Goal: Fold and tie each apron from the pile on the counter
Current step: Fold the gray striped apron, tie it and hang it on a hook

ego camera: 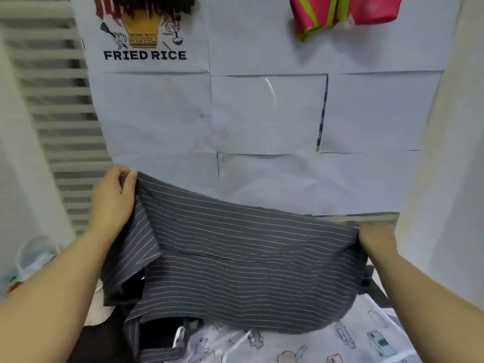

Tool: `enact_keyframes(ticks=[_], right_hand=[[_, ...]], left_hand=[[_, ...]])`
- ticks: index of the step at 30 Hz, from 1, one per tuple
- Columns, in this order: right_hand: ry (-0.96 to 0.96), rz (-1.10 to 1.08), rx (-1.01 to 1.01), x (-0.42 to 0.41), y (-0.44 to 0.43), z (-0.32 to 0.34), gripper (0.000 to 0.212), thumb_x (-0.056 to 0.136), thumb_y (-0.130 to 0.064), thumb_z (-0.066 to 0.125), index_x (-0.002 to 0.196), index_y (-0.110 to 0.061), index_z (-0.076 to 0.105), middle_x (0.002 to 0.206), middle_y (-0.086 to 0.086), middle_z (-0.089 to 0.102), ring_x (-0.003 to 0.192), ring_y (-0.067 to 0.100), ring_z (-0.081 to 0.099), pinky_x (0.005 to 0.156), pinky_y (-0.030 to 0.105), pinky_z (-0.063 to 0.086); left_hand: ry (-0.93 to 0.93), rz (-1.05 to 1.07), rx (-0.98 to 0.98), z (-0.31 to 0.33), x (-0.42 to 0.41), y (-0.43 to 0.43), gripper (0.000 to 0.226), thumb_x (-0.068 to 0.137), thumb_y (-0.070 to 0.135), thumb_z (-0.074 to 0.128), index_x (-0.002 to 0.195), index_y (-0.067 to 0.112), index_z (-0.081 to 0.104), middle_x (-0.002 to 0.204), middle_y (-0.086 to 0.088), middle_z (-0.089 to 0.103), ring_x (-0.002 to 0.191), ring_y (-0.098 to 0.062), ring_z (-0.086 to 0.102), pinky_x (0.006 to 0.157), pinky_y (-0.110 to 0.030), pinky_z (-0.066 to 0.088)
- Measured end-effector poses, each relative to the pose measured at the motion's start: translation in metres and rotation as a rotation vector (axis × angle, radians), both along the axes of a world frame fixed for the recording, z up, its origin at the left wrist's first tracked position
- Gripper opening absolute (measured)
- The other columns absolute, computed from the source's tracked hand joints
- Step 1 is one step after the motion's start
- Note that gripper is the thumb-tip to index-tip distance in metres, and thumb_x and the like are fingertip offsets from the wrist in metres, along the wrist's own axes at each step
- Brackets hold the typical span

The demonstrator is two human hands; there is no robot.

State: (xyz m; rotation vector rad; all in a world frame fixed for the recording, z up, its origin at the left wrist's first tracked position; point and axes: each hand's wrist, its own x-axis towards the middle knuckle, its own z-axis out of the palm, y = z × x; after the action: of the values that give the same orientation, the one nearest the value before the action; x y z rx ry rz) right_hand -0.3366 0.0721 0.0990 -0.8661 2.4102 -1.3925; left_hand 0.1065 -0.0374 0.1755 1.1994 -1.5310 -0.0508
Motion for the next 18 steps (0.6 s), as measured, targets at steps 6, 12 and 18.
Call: enact_keyframes(ticks=[6,12,18], right_hand=[[0.325,0.279,0.599,0.016,-0.006,-0.036,0.028,0.086,-0.013,0.047,0.108,-0.014,0.064,0.121,0.013,0.061,0.107,0.031,0.057,0.086,0.033,0.045],[0.121,1.111,0.349,0.120,-0.004,0.020,0.065,0.078,-0.012,0.064,0.133,-0.036,0.038,0.120,-0.010,0.057,0.098,0.009,0.062,0.084,0.025,0.050],[0.214,0.953,0.254,0.107,-0.019,-0.004,0.015,0.092,-0.027,0.061,0.106,-0.027,0.063,0.098,-0.007,0.064,0.090,0.011,0.060,0.080,0.022,0.043]], left_hand=[[-0.231,-0.103,-0.119,0.037,-0.014,0.015,0.012,0.097,0.027,0.052,0.091,0.017,0.053,0.072,-0.001,0.055,0.070,-0.022,0.050,0.063,-0.032,0.033],[-0.386,-0.232,-0.196,0.060,-0.053,0.026,0.010,0.097,0.028,0.053,0.094,0.019,0.055,0.069,0.005,0.056,0.067,-0.017,0.051,0.062,-0.030,0.032],[-0.490,-0.218,-0.268,0.077,-0.050,0.020,0.016,0.094,0.033,0.057,0.092,0.018,0.057,0.074,0.003,0.059,0.071,-0.022,0.055,0.066,-0.035,0.043]])
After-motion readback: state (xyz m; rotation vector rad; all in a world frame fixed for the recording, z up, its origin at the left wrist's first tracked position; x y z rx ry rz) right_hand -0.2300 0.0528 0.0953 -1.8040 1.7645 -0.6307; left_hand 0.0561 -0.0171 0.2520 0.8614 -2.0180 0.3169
